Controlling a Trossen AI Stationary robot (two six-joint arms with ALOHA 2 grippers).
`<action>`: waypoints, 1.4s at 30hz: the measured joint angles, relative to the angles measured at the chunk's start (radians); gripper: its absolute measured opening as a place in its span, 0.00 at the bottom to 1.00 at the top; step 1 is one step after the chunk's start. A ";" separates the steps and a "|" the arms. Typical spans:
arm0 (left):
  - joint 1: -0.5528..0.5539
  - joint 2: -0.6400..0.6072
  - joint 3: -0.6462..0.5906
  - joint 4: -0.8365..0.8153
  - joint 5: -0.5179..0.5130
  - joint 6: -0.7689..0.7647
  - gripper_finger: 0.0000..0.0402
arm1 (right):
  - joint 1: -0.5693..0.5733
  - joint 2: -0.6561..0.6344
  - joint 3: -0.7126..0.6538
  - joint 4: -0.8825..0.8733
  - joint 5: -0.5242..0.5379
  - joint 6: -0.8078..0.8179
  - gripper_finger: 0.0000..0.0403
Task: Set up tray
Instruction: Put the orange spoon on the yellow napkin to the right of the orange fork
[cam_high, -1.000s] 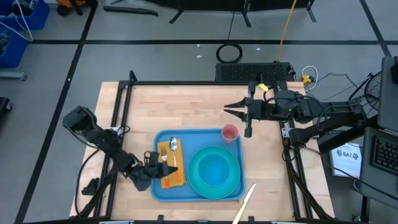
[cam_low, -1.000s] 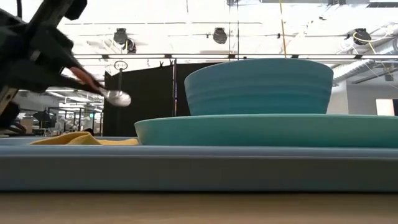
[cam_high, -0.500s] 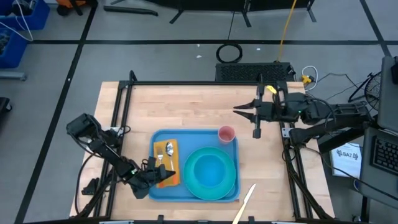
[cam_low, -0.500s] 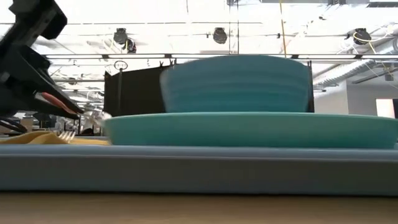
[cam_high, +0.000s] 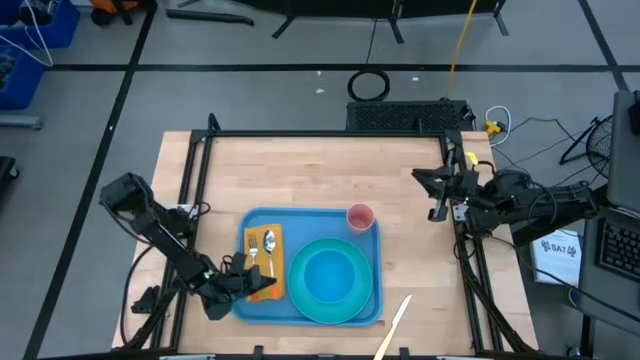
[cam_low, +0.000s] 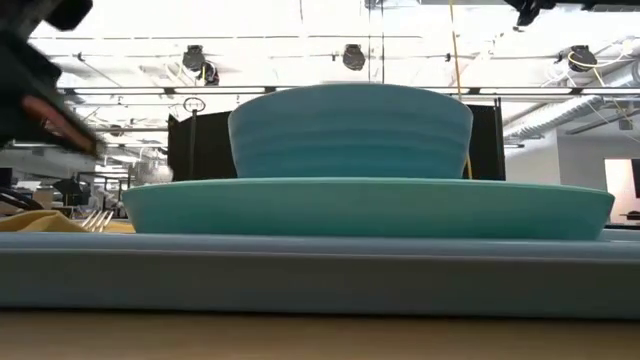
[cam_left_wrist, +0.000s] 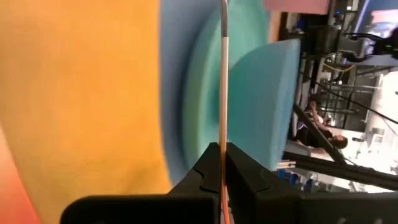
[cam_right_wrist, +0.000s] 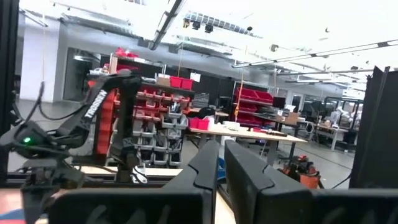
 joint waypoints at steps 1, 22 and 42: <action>0.001 -0.034 0.000 -0.027 -0.003 0.015 0.01 | 0.000 -0.006 -0.002 -0.006 0.000 0.006 0.04; 0.017 -0.144 0.052 -0.480 0.227 -0.131 0.01 | 0.000 -0.005 -0.002 -0.023 -0.006 -0.001 0.04; 0.074 -0.051 0.051 -0.392 0.281 -0.084 0.01 | 0.000 -0.005 -0.002 -0.016 -0.007 -0.001 0.04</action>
